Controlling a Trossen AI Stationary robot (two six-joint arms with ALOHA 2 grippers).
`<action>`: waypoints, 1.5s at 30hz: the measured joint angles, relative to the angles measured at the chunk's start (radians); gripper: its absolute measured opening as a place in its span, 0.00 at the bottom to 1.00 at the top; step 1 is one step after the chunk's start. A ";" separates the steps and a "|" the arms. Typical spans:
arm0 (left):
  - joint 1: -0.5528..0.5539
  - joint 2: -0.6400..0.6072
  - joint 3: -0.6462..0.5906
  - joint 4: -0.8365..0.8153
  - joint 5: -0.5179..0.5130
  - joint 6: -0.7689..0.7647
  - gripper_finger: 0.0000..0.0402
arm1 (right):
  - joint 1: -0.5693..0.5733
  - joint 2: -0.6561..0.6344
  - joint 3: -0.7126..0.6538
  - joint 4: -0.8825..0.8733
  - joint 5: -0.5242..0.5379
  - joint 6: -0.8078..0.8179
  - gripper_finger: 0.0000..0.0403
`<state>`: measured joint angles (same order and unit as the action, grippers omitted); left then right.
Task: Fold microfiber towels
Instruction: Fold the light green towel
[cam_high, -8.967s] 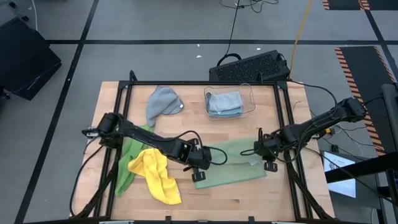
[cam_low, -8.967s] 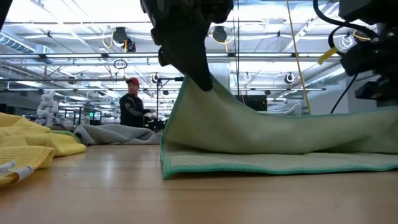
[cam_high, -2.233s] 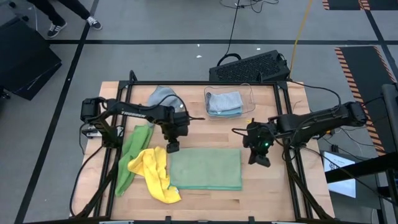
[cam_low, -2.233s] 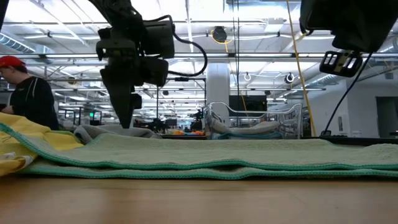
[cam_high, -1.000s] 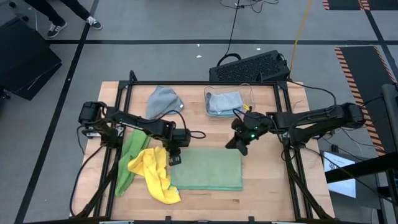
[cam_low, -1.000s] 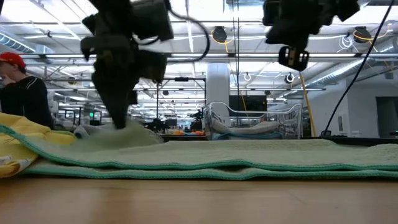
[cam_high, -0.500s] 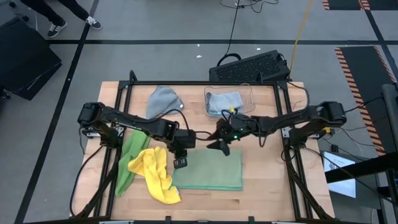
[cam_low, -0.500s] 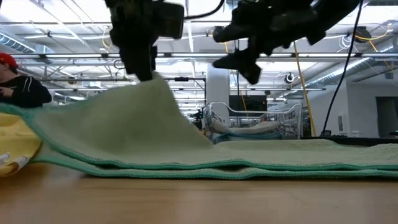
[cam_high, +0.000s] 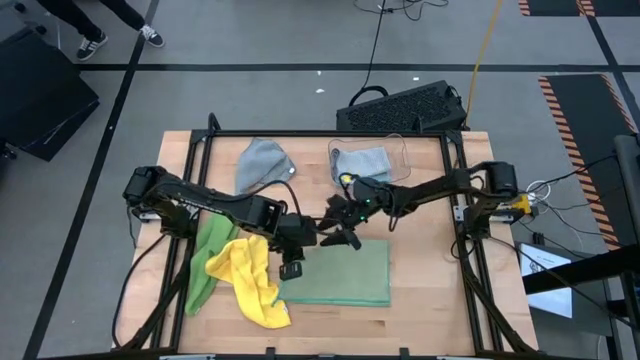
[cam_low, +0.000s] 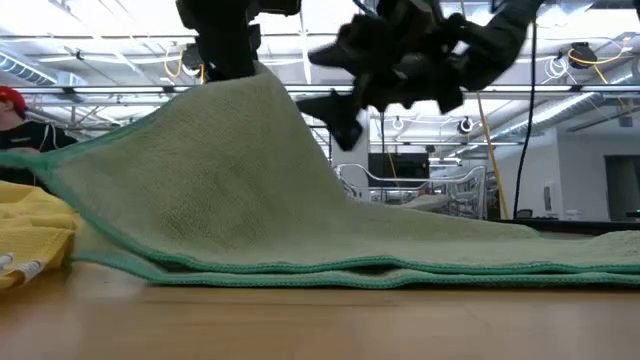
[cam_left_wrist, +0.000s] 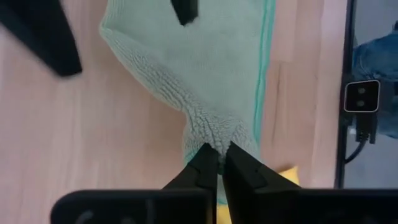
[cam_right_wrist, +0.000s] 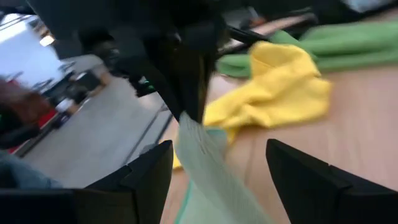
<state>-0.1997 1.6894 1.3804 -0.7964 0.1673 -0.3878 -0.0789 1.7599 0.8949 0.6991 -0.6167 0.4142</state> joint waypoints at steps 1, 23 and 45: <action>-0.004 0.000 0.000 -0.002 0.000 -0.014 0.02 | -0.001 0.017 0.029 -0.006 -0.022 -0.012 0.62; -0.058 0.000 0.000 -0.015 -0.048 -0.182 0.02 | 0.029 0.169 0.234 -0.172 -0.168 -0.233 0.48; -0.060 0.000 0.000 -0.014 -0.080 -0.274 0.03 | 0.062 0.223 0.265 -0.151 -0.146 -0.295 0.08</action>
<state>-0.2600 1.6894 1.3804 -0.8103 0.0868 -0.6617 -0.0174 1.9827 1.1601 0.5482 -0.7624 0.1192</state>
